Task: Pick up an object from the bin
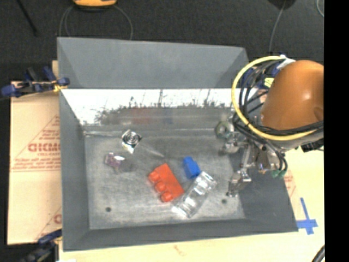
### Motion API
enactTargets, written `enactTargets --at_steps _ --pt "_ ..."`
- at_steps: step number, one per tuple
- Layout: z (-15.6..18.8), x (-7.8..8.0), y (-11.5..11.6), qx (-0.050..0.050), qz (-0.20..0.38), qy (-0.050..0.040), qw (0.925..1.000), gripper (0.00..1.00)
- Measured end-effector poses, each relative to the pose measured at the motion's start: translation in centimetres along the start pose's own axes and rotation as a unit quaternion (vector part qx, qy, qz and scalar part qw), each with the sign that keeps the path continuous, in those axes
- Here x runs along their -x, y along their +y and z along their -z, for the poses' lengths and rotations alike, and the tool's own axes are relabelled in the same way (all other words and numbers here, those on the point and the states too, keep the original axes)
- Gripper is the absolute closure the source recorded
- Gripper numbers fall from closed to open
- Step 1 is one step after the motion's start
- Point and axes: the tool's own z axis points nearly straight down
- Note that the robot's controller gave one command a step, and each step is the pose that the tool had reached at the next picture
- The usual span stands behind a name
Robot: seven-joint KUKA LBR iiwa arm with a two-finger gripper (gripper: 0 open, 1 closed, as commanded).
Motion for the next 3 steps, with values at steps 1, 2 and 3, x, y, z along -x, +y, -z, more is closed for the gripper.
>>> enactTargets --at_steps 1,2,3 --pt "-12.6 6.2 0.6 0.001 0.079 0.0009 0.9969 0.00" --pt "-13.4 6.0 1.2 -0.001 0.065 -0.0083 0.9978 0.00" --pt "-13.8 5.7 1.3 0.000 0.066 -0.0029 0.9978 1.00"
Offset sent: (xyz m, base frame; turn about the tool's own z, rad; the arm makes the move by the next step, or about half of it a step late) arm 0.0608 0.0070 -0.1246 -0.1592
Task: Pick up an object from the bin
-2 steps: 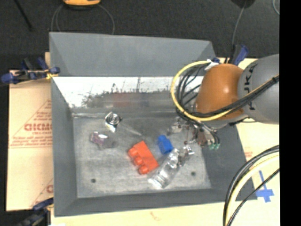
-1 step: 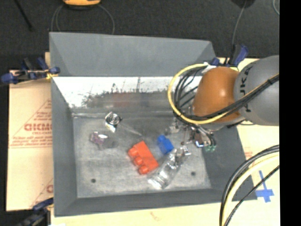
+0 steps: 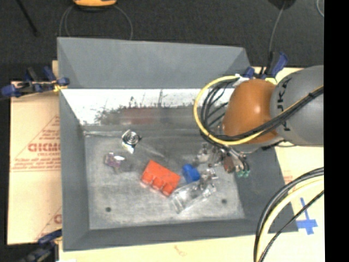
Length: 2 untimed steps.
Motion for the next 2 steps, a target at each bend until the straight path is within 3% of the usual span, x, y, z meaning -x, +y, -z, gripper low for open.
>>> enactTargets --at_steps 1,2 --pt "-0.2 -0.2 0.0 0.000 0.000 0.0026 1.0000 0.00" --pt "1.7 0.7 1.7 0.000 -0.230 0.0030 0.9732 0.00"
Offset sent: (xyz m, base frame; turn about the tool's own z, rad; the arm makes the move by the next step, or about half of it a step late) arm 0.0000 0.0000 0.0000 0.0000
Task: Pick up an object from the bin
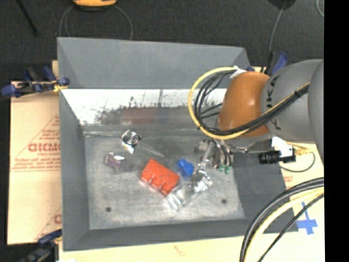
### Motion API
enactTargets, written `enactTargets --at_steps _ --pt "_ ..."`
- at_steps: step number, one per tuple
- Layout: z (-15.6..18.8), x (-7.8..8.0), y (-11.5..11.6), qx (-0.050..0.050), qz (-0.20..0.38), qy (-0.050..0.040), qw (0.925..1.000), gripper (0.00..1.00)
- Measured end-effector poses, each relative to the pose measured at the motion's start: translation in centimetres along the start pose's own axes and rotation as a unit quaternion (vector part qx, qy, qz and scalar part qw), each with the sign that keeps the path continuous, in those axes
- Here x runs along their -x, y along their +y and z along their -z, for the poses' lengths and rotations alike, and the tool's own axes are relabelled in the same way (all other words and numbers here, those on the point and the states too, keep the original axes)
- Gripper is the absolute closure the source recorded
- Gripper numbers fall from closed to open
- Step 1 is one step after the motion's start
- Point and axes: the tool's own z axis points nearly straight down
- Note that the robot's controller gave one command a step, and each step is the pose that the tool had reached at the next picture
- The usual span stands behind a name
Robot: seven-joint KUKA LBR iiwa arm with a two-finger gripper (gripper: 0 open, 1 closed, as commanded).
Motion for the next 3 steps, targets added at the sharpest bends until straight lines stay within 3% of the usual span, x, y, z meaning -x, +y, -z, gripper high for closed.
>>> enactTargets --at_steps 1,2,3 --pt "-2.8 -0.4 1.0 -0.001 -0.002 -0.0024 1.0000 0.00" --pt "-2.9 -0.8 1.4 0.000 0.002 0.0064 1.0000 1.00" --pt "9.3 -0.1 1.0 0.001 0.016 -0.0023 0.9999 1.00"
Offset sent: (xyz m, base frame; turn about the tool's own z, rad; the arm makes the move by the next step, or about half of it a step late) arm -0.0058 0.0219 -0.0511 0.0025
